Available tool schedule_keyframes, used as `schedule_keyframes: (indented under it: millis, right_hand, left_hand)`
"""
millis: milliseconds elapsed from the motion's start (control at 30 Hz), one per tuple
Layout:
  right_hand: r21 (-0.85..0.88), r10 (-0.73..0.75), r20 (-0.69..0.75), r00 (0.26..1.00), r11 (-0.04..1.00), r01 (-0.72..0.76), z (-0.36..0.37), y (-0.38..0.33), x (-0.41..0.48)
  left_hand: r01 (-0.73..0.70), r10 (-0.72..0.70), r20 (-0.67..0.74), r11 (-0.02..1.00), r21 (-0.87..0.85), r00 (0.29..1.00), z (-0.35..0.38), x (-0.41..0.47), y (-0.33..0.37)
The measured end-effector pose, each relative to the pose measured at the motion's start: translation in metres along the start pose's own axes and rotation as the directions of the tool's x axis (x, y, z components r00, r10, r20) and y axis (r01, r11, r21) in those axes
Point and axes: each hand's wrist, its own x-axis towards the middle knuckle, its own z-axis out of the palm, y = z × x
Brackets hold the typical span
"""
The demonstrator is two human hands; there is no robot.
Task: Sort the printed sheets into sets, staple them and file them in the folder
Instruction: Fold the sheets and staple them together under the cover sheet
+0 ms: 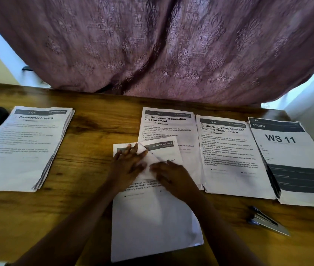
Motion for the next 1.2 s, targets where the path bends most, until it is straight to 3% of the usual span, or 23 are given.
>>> schedule_keyframes:
  millis: [67,133,200,267,333,433,500,533,600,667,733,767,867,933,1000,1100,1200]
  right_hand:
    - [-0.025,0.154,-0.138,0.978,0.987,-0.159,-0.006,0.008,0.013]
    - [-0.204,0.286,-0.082,0.955,0.933,-0.297,-0.013,0.02,0.023]
    - [-0.298,0.351,0.027,0.936,0.897,-0.328,-0.017,0.028,0.028]
    - [-0.308,0.306,0.026,0.952,0.908,-0.284,-0.016,0.029,0.027]
    - [-0.19,0.33,-0.069,0.941,0.922,-0.337,-0.018,0.022,0.024]
    - [0.021,0.535,-0.271,0.8,0.835,-0.551,-0.02,0.007,0.017]
    - [0.21,0.625,-0.259,0.736,0.78,-0.589,-0.021,0.003,0.014]
    - [0.304,0.631,-0.243,0.737,0.771,-0.56,-0.021,0.001,0.014]
    - [0.3,0.475,-0.238,0.847,0.866,-0.401,-0.02,-0.003,0.013]
    - [0.062,0.159,-0.153,0.975,0.987,-0.151,-0.016,-0.003,0.012]
    - [-0.171,-0.073,0.003,0.997,0.983,0.072,-0.008,0.003,0.01]
    - [-0.216,-0.112,0.07,0.991,0.968,0.125,-0.004,0.005,0.008]
    - [-0.134,-0.112,0.158,0.981,0.982,0.134,-0.003,0.008,0.002]
    - [-0.051,-0.039,0.027,0.999,0.998,0.04,-0.007,0.009,0.005]
    - [-0.13,0.088,-0.126,0.988,0.986,-0.105,-0.012,0.018,0.016]
    - [-0.319,0.297,0.033,0.954,0.908,-0.272,-0.013,0.032,0.026]
    - [-0.347,0.279,0.073,0.958,0.907,-0.238,-0.011,0.036,0.025]
  left_hand:
    - [0.009,-0.011,0.025,0.998,0.069,1.0,0.003,0.002,-0.004]
    - [0.013,-0.015,0.034,0.998,0.061,0.999,0.004,0.002,-0.004]
    - [0.001,-0.003,0.033,0.998,0.067,0.999,0.002,0.001,-0.003]
    - [-0.011,0.009,0.03,0.997,0.077,1.0,0.001,0.001,-0.004]
    - [-0.017,0.013,0.044,0.996,0.093,0.999,0.0,0.0,-0.003]
    - [0.002,-0.006,0.045,0.997,0.077,0.999,0.001,0.001,-0.003]
    - [0.018,-0.02,0.032,0.998,0.063,0.999,0.002,0.001,-0.002]
    - [0.029,-0.03,0.025,0.998,0.054,0.999,0.002,0.001,-0.001]
    - [0.062,-0.062,0.001,0.998,-0.022,0.998,0.001,0.0,0.001]
    - [0.077,-0.086,-0.033,0.973,-0.218,0.996,0.001,-0.002,0.002]
    - [0.054,-0.079,-0.054,0.93,-0.365,0.995,0.0,-0.002,0.002]
    - [0.045,-0.066,-0.05,0.939,-0.34,0.997,0.0,-0.002,0.0]
    - [0.006,-0.006,-0.003,0.997,-0.083,1.0,0.001,0.0,-0.003]
    - [-0.002,0.002,0.01,0.999,-0.038,1.0,0.001,0.001,-0.004]
    - [-0.02,0.02,0.027,1.0,0.009,0.999,0.001,0.0,-0.006]
    - [-0.016,0.014,0.059,0.999,0.036,0.998,0.001,-0.001,-0.008]
    - [0.002,-0.006,0.091,0.999,0.045,0.996,-0.002,-0.001,-0.005]
